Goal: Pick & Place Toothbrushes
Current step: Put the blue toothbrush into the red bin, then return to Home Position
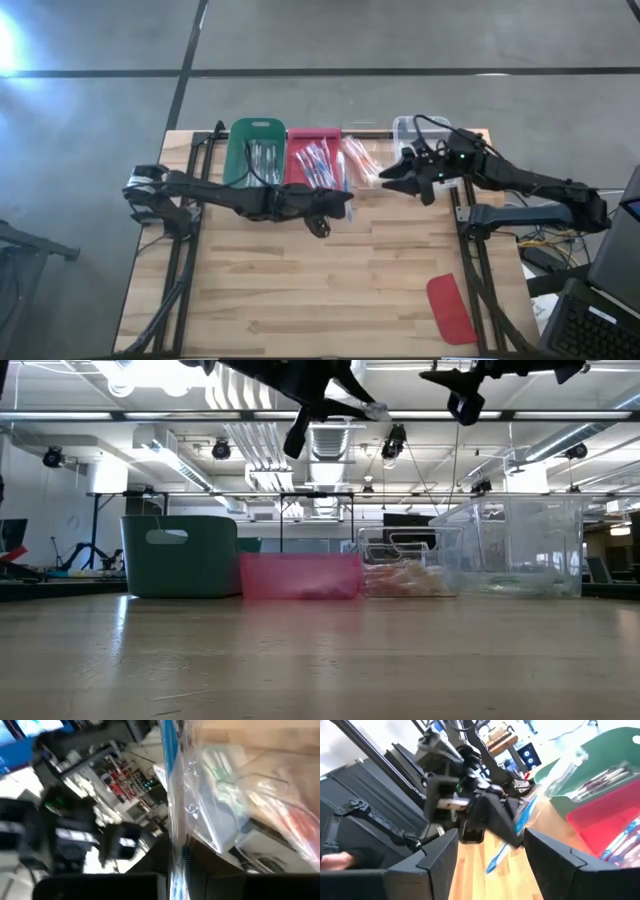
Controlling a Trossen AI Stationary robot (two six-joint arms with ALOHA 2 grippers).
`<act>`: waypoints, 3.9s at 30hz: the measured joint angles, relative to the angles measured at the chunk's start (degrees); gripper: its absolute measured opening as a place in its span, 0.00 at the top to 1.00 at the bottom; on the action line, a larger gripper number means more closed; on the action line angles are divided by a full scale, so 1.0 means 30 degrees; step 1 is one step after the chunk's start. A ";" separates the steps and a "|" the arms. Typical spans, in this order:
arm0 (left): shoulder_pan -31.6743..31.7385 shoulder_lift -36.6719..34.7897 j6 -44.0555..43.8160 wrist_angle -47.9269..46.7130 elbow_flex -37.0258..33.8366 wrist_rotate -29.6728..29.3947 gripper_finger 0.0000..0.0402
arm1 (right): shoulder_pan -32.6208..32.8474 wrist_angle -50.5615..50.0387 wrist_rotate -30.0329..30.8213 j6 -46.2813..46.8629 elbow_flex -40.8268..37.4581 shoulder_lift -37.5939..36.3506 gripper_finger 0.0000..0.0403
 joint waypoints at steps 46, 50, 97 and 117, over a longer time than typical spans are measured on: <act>1.0100 0.3187 -0.9596 -1.6168 0.6145 0.5107 0.92 | -0.1280 -0.1872 0.0787 -0.3443 -0.0022 -0.3285 0.65; 1.0115 0.4398 -1.0155 -1.7496 0.6736 0.5361 0.92 | -0.1283 -0.2127 0.0787 -0.3636 -0.0029 -0.3266 0.66; 0.8704 0.6039 -1.8794 -1.7852 0.9399 0.6744 0.67 | -0.1280 -0.4182 0.0780 -0.5682 -0.0036 -0.3180 0.77; 0.1478 -0.4720 -3.3342 -0.7187 0.0877 0.4967 0.99 | 0.3288 0.1509 0.5066 -1.1088 -0.0037 0.1569 0.98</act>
